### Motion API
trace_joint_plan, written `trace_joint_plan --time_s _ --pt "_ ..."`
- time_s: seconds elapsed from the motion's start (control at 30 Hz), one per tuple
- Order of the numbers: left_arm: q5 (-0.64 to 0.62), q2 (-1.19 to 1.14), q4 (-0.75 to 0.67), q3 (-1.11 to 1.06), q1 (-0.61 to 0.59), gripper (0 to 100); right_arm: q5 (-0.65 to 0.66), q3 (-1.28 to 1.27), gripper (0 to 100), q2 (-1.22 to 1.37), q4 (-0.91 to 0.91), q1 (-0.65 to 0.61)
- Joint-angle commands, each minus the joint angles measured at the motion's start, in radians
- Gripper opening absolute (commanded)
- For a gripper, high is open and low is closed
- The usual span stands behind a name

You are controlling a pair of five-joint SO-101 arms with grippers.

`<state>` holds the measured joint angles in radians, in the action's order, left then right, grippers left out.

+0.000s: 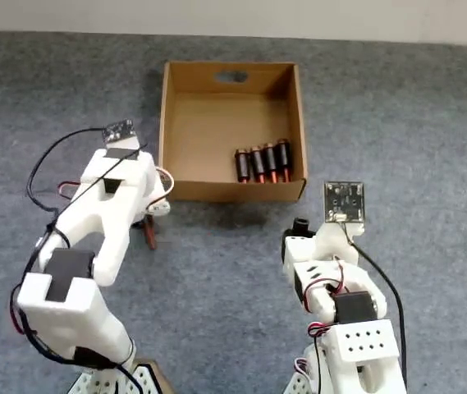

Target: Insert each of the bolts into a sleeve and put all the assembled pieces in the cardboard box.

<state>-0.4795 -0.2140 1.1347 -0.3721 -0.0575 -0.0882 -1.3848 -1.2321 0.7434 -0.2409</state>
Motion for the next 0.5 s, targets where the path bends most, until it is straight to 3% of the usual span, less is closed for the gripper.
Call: trace_joint_plan --time_s 0.0,0.3,0.47 --pt "0.009 0.004 0.095 0.062 -0.030 0 -0.002 0.004 0.6 -0.016 -0.025 0.008" --pt "0.391 0.211 0.249 0.024 -0.001 1 -0.002 0.004 0.6 -0.016 -0.025 0.008" --pt "0.411 0.387 0.071 -0.194 0.067 1 -0.002 0.004 0.6 -0.016 -0.025 0.008"
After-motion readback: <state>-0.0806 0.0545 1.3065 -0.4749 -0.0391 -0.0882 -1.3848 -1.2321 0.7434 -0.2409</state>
